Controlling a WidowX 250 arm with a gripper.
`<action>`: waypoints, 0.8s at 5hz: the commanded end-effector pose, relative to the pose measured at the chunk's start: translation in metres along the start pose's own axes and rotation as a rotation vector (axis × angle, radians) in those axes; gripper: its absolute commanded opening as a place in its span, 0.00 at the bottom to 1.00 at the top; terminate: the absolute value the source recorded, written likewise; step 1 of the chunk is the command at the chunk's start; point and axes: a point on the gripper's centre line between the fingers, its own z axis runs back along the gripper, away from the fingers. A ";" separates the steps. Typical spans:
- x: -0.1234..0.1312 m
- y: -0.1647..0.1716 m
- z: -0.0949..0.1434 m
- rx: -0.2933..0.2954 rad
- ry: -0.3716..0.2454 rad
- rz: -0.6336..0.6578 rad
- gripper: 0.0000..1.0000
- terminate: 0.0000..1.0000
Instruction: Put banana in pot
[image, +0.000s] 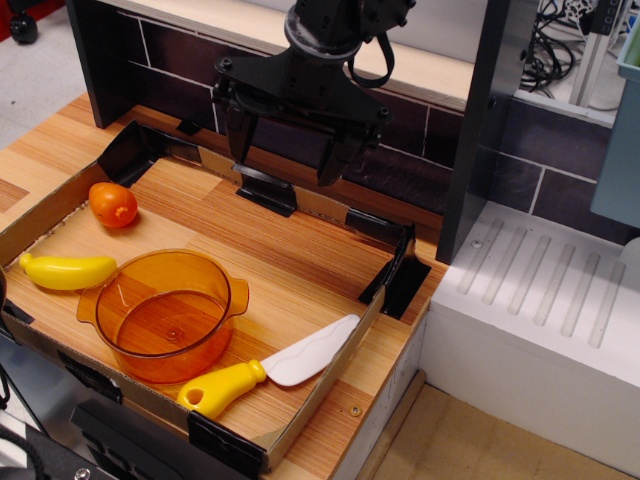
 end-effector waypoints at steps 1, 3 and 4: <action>0.000 0.000 0.000 0.000 0.000 0.000 1.00 0.00; -0.003 0.033 -0.004 -0.221 -0.093 -0.451 1.00 0.00; -0.011 0.061 -0.011 -0.285 -0.166 -0.683 1.00 0.00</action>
